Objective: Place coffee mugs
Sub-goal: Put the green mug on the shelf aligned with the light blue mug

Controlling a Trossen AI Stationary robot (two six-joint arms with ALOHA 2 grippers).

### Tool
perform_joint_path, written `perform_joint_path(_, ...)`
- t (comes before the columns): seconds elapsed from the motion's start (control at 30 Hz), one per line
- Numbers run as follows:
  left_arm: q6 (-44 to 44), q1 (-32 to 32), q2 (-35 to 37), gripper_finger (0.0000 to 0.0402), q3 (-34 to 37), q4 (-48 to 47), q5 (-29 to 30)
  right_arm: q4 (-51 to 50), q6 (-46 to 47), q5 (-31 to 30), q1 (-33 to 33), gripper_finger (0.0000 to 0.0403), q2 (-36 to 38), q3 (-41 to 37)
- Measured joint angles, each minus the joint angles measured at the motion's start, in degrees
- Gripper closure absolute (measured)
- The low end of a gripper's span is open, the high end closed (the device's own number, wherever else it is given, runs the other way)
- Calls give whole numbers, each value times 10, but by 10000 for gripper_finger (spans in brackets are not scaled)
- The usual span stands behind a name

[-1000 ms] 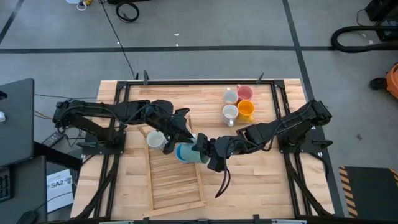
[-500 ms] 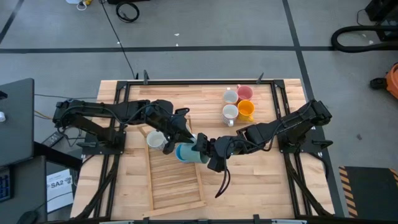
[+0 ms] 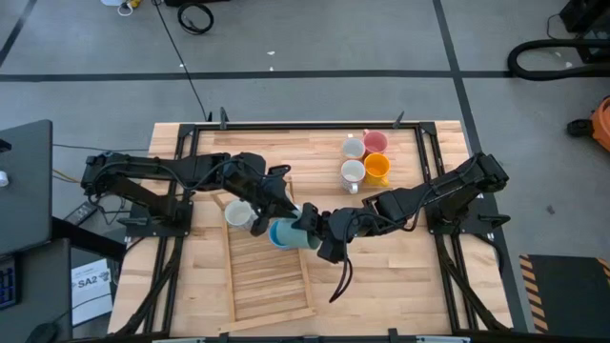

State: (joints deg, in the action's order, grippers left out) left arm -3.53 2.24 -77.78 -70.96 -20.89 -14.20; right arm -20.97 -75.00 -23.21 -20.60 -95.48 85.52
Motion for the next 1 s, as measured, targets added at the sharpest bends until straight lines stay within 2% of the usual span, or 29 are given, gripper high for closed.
perform_joint_path(0.2,0,0,0,343,0,0,1,0,0,-14,0,237,0,0)
perform_joint_path(0.57,-3,-1,1,342,0,-22,14,-4,7,-66,-31,236,5,0)
perform_joint_path(0.8,-3,-1,10,342,0,-39,26,-45,65,-122,-48,235,22,0)
perform_joint_path(1.0,-5,0,41,342,0,-73,61,-72,150,-140,-58,235,48,0)
